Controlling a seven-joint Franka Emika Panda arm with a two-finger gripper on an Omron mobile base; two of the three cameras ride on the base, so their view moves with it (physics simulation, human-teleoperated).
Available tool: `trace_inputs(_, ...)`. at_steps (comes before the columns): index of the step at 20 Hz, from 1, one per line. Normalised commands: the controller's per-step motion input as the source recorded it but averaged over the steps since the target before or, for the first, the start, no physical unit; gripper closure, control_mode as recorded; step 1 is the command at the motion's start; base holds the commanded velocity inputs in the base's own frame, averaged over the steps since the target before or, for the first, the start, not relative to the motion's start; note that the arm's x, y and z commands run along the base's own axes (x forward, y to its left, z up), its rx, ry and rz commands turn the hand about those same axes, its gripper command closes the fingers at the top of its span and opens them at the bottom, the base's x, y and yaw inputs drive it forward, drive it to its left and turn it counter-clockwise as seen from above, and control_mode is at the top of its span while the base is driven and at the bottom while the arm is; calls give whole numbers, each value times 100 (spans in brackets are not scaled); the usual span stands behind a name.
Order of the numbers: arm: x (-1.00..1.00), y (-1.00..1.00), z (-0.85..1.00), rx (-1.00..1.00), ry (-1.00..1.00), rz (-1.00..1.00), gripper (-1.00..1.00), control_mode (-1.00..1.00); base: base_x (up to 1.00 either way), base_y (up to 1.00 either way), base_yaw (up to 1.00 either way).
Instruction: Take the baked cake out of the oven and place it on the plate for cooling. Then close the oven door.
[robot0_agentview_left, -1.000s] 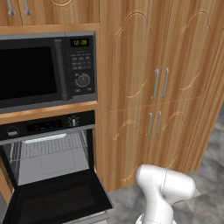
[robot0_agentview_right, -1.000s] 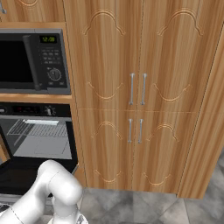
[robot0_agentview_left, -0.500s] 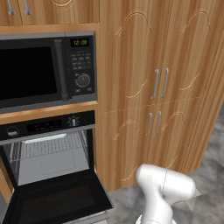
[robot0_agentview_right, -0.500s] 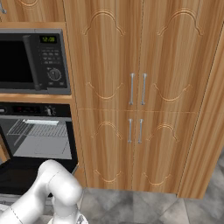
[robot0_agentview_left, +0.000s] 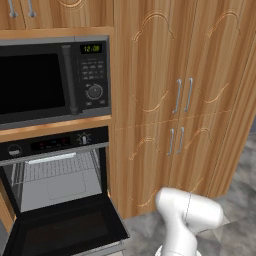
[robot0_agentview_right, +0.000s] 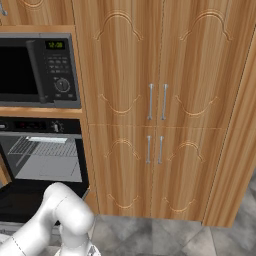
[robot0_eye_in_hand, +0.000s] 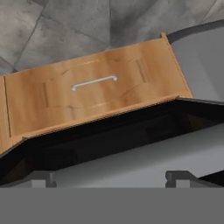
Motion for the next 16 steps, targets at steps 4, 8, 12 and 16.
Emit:
trace_inputs(4,18,13,-62,-1,-3,1,-100,-100,0,0,0)
trace_inputs(8,13,16,-89,-11,0,0,-100,-100,0,0,0)
trace_inputs(12,1,12,-94,-20,0,0,-100,-100,0,0,0)
trace_inputs(16,21,7,-94,-19,0,0,-100,-100,0,0,0)
